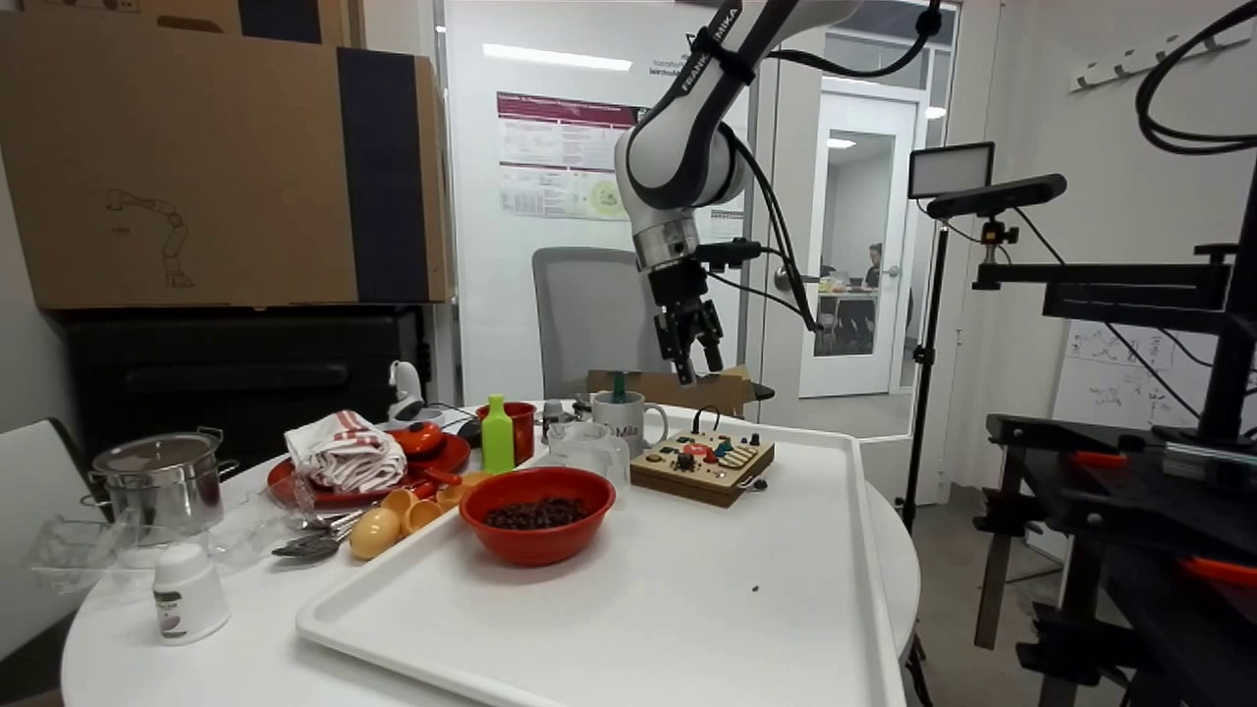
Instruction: Put all the objects in the measuring cup into the red bowl and press the red button on the thing
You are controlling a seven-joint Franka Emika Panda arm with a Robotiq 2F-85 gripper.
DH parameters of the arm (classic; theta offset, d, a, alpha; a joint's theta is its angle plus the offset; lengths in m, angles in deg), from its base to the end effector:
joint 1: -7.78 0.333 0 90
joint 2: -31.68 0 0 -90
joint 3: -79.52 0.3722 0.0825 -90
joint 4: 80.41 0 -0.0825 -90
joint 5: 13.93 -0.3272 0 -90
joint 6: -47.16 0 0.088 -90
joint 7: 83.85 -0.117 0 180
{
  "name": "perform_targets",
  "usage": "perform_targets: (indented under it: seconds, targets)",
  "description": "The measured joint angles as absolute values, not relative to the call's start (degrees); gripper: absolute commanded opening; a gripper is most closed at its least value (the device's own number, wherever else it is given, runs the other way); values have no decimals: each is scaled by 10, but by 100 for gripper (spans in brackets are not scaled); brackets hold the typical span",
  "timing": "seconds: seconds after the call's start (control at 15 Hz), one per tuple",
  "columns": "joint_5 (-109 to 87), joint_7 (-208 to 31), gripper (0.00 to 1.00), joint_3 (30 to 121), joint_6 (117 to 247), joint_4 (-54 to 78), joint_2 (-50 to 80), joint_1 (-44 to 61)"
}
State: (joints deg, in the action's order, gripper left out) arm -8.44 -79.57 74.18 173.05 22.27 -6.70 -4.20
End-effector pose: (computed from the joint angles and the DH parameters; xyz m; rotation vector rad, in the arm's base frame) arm 0.5930 -0.1821 0.2368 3.0246 -0.2252 -0.4319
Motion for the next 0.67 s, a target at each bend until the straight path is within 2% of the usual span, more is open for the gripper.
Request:
perform_targets:
  seconds: [0.53, 0.6, 0.67]
  targets:
    - [-137, -880, 98, 702, 1778, 223, -88, -59]
    - [-137, -891, 79, 696, 1784, 223, -89, -60]
    - [-137, -902, 73, 690, 1787, 223, -90, -60]
